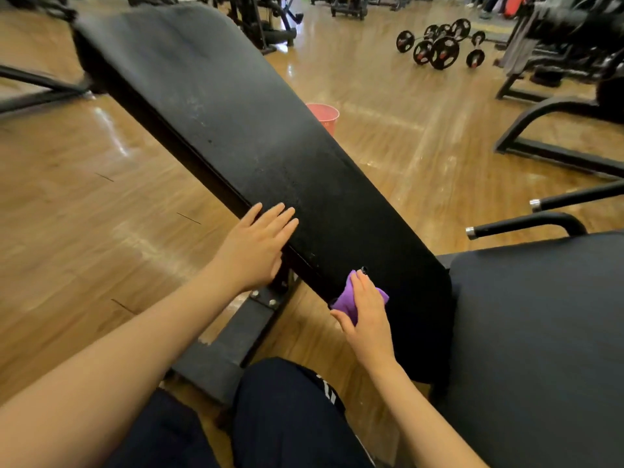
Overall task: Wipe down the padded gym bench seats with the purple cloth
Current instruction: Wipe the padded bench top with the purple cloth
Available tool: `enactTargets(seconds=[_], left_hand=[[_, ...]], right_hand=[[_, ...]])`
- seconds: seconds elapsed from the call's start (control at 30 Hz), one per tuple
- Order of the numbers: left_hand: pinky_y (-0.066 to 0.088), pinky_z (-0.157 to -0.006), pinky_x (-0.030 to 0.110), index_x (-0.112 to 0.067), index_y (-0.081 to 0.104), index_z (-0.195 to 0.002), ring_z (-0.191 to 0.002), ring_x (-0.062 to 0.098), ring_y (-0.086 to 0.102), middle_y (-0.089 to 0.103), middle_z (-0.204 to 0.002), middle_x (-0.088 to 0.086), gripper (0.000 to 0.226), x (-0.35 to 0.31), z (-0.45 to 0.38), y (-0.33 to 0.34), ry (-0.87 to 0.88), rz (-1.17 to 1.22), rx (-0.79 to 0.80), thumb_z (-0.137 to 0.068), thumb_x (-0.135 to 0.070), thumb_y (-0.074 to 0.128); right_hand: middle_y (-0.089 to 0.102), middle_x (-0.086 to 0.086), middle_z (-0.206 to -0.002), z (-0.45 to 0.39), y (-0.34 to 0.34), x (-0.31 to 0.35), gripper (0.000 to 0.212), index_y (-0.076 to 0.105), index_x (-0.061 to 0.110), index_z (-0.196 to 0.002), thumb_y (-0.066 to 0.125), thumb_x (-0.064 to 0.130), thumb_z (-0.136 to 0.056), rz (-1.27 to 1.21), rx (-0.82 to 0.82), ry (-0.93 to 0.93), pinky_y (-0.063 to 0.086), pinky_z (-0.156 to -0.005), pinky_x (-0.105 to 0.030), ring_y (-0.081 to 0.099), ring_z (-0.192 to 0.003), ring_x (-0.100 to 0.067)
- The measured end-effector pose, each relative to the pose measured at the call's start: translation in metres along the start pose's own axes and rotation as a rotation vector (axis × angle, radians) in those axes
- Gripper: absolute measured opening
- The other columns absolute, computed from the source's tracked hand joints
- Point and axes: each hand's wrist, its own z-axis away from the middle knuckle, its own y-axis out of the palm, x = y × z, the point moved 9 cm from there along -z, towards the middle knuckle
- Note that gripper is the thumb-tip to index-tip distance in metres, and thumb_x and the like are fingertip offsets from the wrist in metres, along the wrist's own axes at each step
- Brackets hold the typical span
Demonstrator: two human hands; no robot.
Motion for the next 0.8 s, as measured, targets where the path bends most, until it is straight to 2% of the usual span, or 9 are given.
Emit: enactTargets(seconds=[0.07,0.17,0.23,0.33,0.47,0.6,0.7,0.8], left_hand=[[-0.002,-0.114,0.041,-0.01,0.025,-0.15,-0.147,0.026,0.014,0.02,-0.158,0.009,0.068,-0.005,-0.001,0.004,-0.034,0.007,-0.026,-0.092,-0.033,0.052],[0.025,-0.112,0.045,-0.007,0.05,-0.137,-0.136,0.028,0.04,0.046,-0.145,0.012,0.066,-0.003,-0.001,0.003,-0.006,-0.016,-0.073,-0.079,-0.033,0.069],[0.029,-0.111,0.044,-0.008,0.049,-0.138,-0.136,0.027,0.04,0.045,-0.145,0.012,0.064,0.006,0.0,0.0,0.039,-0.065,-0.096,-0.082,-0.032,0.067],[0.022,-0.114,0.044,-0.008,0.04,-0.144,-0.141,0.028,0.031,0.037,-0.151,0.012,0.065,0.033,0.002,-0.006,-0.043,-0.042,-0.104,-0.086,-0.03,0.061],[0.027,-0.111,0.048,-0.004,0.045,-0.14,-0.138,0.031,0.036,0.042,-0.147,0.015,0.065,0.042,0.008,-0.003,-0.098,0.003,-0.141,-0.081,-0.026,0.061],[0.024,-0.11,0.047,-0.002,0.047,-0.138,-0.137,0.031,0.036,0.044,-0.146,0.016,0.063,0.037,0.005,0.001,-0.159,0.069,-0.175,-0.082,-0.03,0.039],[0.034,-0.107,0.048,-0.002,0.048,-0.137,-0.136,0.031,0.039,0.045,-0.145,0.016,0.065,0.037,0.005,0.001,-0.148,0.035,-0.157,-0.08,-0.031,0.059],[0.034,-0.108,0.046,-0.007,0.049,-0.138,-0.137,0.027,0.038,0.044,-0.146,0.012,0.069,0.04,0.006,-0.003,-0.126,-0.026,-0.131,-0.079,-0.036,0.067]], right_hand=[[0.04,-0.007,-0.145,-0.004,-0.005,0.004,0.069,0.038,0.008,-0.141,0.071,0.017,-0.082,-0.017,-0.082,0.004,0.029,-0.111,-0.032,0.03,-0.138,-0.017],[0.052,-0.014,-0.134,-0.018,-0.003,0.039,0.066,0.05,0.0,-0.131,0.078,0.006,-0.072,-0.011,-0.132,-0.183,0.036,-0.105,-0.04,0.039,-0.129,-0.02],[0.052,-0.015,-0.134,-0.041,0.004,0.076,0.066,0.05,-0.001,-0.13,0.077,0.006,-0.071,-0.001,-0.097,-0.31,0.03,-0.107,-0.036,0.041,-0.13,-0.023],[0.05,-0.016,-0.136,-0.064,0.012,0.107,0.068,0.048,-0.002,-0.132,0.077,0.006,-0.072,0.041,-0.093,-0.358,0.025,-0.108,-0.035,0.042,-0.13,-0.027],[0.054,-0.015,-0.131,-0.044,0.007,0.073,0.068,0.051,0.0,-0.13,0.079,0.0,-0.068,0.07,-0.153,-0.359,0.034,-0.105,-0.037,0.045,-0.127,-0.022],[0.056,-0.016,-0.129,-0.034,0.005,0.057,0.064,0.053,-0.001,-0.127,0.078,-0.002,-0.068,0.026,-0.165,-0.335,0.042,-0.1,-0.041,0.046,-0.124,-0.022],[0.056,-0.013,-0.129,-0.036,0.004,0.061,0.064,0.054,0.001,-0.127,0.077,-0.004,-0.068,-0.021,-0.153,-0.273,0.039,-0.104,-0.036,0.042,-0.126,-0.016],[0.055,-0.011,-0.131,-0.052,0.003,0.094,0.062,0.053,0.002,-0.128,0.077,0.001,-0.071,-0.033,-0.139,-0.333,0.023,-0.11,-0.018,0.036,-0.129,-0.009]])
